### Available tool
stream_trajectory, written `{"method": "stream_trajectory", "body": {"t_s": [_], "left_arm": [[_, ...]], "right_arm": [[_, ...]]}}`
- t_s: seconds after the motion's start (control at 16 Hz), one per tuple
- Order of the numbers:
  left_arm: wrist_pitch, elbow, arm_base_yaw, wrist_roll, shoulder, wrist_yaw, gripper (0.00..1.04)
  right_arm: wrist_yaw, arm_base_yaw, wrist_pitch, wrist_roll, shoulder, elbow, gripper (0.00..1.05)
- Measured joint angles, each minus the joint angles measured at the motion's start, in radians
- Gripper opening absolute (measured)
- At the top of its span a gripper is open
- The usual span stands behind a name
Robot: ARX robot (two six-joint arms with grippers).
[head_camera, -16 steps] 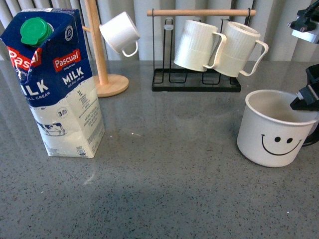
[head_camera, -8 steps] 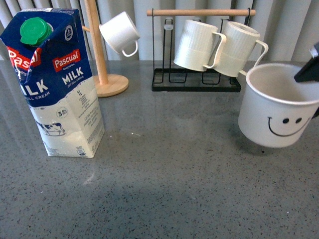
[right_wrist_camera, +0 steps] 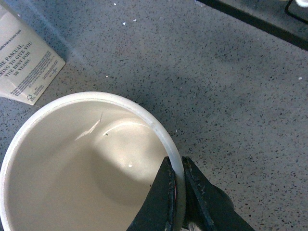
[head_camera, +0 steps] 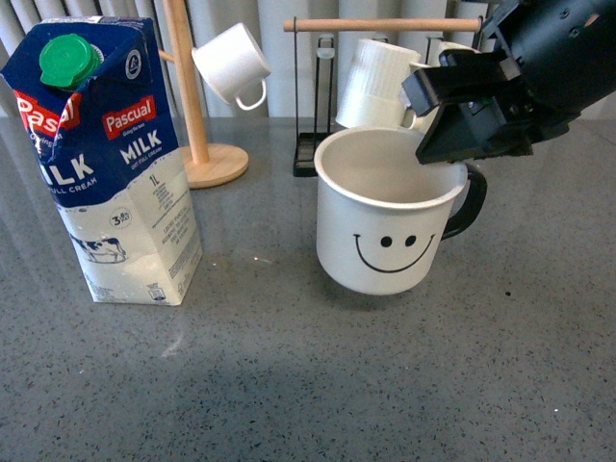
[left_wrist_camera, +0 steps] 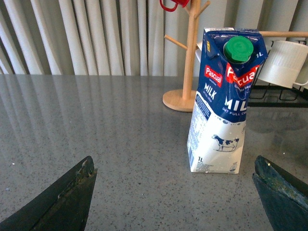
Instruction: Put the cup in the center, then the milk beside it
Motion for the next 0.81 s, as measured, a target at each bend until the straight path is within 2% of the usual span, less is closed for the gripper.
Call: {"method": "stream_trajectory", "body": {"t_s": [0.62, 0.69, 0.81], "left_arm": [[0.000, 0.000, 0.000, 0.000, 0.000, 0.000, 0.98], [0.000, 0.000, 0.000, 0.000, 0.000, 0.000, 0.98], [0.000, 0.000, 0.000, 0.000, 0.000, 0.000, 0.98]], "right_arm": [[0.032, -0.002, 0.039, 0.026, 0.082, -0.018, 0.03], [0.033, -0.002, 0.042, 0.022, 0.085, -0.019, 0.06], [0.034, -0.002, 0.048, 0.018, 0.085, -0.029, 0.25]]}}
